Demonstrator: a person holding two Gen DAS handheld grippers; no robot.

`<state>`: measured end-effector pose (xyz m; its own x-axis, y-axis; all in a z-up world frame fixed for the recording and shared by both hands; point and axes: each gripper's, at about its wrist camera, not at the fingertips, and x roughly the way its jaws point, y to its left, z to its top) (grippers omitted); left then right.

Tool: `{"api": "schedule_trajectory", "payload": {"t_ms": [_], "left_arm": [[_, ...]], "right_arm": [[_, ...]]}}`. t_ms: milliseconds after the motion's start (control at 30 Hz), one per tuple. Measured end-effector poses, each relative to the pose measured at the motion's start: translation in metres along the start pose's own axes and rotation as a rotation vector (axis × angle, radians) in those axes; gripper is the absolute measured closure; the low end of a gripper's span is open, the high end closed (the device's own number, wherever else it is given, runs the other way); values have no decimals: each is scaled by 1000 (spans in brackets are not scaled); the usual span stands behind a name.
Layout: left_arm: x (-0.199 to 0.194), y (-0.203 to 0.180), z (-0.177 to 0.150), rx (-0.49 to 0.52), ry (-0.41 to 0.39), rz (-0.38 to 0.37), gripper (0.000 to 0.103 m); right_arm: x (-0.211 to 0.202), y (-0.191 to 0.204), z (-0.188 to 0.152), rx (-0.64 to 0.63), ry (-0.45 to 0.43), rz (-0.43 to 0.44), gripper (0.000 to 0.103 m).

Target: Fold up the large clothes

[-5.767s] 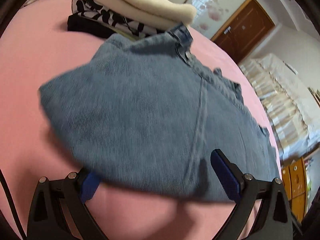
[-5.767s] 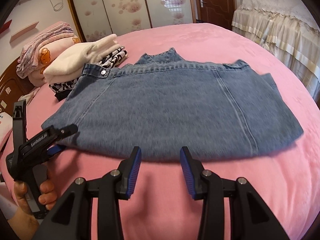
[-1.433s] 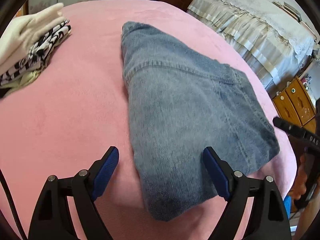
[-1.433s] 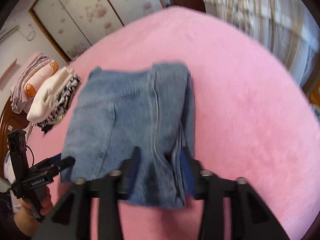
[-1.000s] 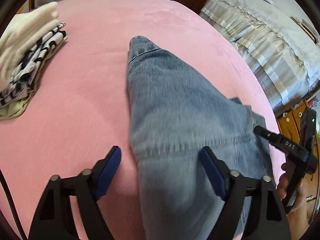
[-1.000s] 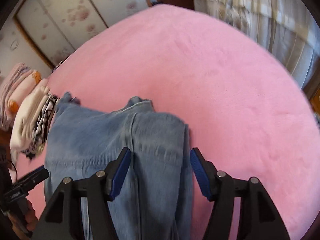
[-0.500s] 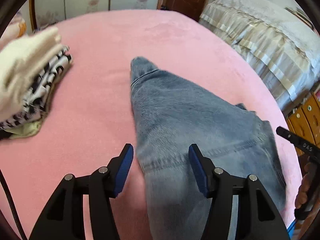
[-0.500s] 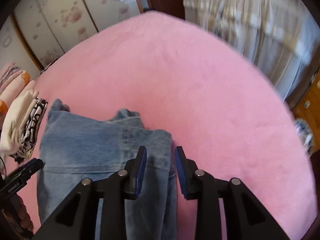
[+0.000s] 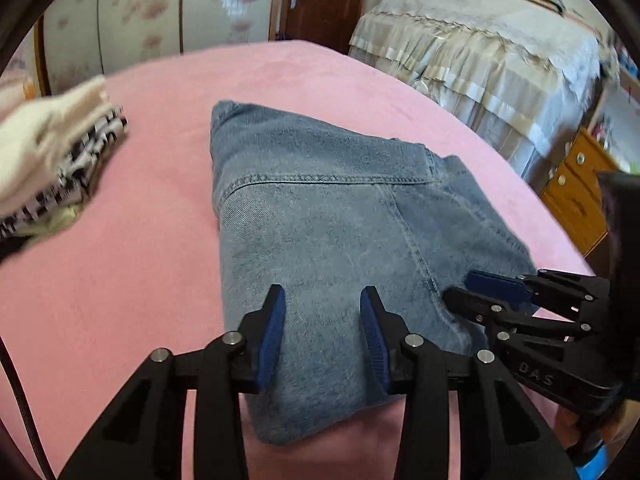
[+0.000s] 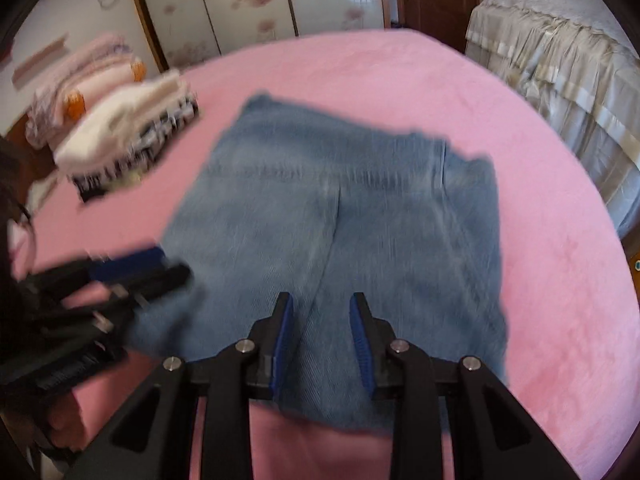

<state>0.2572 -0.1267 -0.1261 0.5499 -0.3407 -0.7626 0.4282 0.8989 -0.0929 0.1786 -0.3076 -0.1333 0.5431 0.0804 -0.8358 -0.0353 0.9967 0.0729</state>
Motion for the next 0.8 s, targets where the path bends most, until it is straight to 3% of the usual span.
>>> {"api": "schedule_trajectory", "payload": {"t_ms": [100,167,267,333,467,800], "left_arm": [[-3,-2,-3,27,-8,15,65],[-6,0,-5,35,-6,25,65],[-7,7,-5,18,8,60,65],[-6,18,-6,-26,31,47,65],[-7,32,-11,-104,57,14,65],[-23,36,-19,-166,85,20,62]], "right_arm": [[-7,-22,-13,25,-30,-42,83],[-15,-41,-17,76,-42,-37,103],[-26,-64,-21,134,-64,-64,103],[-29,-73,-23,168,-63,-35,103],[-35,-67,-23,156,-64,-75,103],[-42,-60,-26,202,-43,-106,100]]}}
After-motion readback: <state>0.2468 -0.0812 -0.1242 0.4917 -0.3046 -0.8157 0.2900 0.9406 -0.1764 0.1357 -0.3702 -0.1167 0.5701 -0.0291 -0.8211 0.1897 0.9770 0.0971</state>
